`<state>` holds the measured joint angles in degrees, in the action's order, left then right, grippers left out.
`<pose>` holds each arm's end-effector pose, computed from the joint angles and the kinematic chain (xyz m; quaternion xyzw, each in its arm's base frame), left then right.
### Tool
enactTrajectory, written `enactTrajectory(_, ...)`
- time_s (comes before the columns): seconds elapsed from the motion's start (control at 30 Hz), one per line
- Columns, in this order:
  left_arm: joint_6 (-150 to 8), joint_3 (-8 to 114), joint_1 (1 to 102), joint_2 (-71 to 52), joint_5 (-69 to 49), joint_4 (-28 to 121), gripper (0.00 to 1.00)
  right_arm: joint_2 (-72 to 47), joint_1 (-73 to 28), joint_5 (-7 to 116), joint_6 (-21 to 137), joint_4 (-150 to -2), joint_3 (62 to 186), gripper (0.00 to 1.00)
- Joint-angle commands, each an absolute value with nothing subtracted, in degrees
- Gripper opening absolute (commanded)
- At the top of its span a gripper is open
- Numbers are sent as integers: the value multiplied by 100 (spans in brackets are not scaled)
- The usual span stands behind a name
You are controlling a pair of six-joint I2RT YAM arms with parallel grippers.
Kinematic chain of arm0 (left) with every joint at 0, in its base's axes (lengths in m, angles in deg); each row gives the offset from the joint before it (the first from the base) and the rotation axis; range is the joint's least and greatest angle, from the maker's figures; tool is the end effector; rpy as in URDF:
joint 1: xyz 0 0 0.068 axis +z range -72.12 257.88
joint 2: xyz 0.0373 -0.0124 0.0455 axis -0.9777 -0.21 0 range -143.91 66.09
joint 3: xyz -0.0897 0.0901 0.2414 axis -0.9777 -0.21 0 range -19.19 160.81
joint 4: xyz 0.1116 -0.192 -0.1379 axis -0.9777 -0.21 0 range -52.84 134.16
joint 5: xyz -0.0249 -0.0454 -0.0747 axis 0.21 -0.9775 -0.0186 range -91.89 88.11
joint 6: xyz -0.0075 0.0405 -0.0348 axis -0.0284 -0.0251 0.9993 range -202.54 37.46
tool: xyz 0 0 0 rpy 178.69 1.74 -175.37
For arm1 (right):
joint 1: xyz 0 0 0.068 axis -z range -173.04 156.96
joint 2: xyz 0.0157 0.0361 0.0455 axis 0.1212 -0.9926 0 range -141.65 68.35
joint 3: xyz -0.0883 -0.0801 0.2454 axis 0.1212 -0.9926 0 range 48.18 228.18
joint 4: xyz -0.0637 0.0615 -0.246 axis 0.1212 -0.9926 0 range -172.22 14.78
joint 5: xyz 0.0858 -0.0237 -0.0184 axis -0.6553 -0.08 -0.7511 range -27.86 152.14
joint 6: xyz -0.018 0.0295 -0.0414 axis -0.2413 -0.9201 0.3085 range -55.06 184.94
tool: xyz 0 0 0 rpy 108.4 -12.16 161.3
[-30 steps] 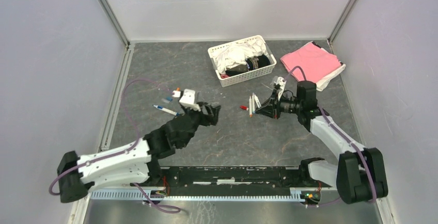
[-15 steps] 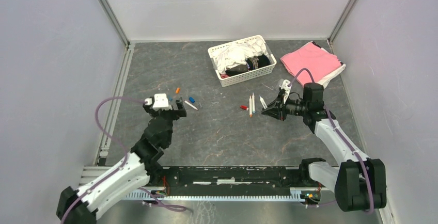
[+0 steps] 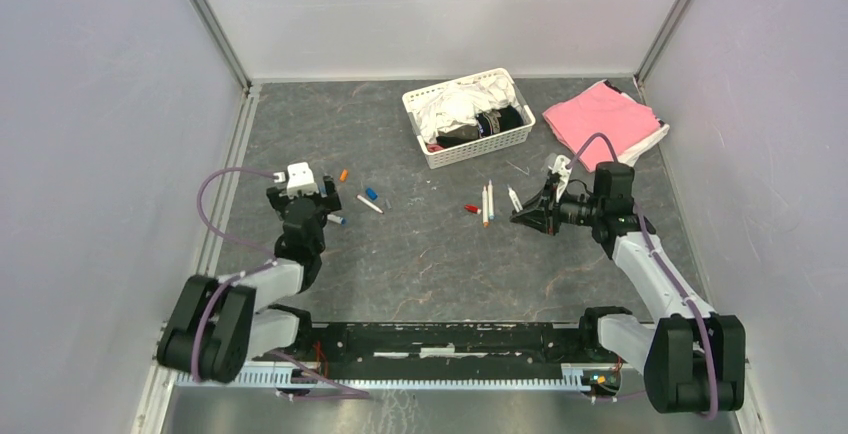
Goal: Insert the pens into the pen caps
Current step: Insert the pen cap onto the pen.
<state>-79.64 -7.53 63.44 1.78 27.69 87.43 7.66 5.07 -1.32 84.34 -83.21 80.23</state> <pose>0.2033 -0.0342 0.1760 -0.0903 0.7502 0.0982 0.6477 0.2054 0.0386 0.2253 -0.3724 0.7033 0.4063 0.4490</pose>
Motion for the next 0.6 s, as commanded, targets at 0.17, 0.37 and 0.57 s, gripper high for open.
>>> enactTrajectory(0.17,-8573,-1270,6671,-1771,2023,12451,100,1014,665,-424,8625,-8414,8294,0)
enactTrajectory(0.37,-8581,-1270,6688,-2276,2070,12833,100,1010,659,-461,8628,-8435,8298,0)
enactTrajectory(0.57,-8272,-750,6943,-2264,2173,11765,96,1003,845,-460,8627,-8425,8264,0)
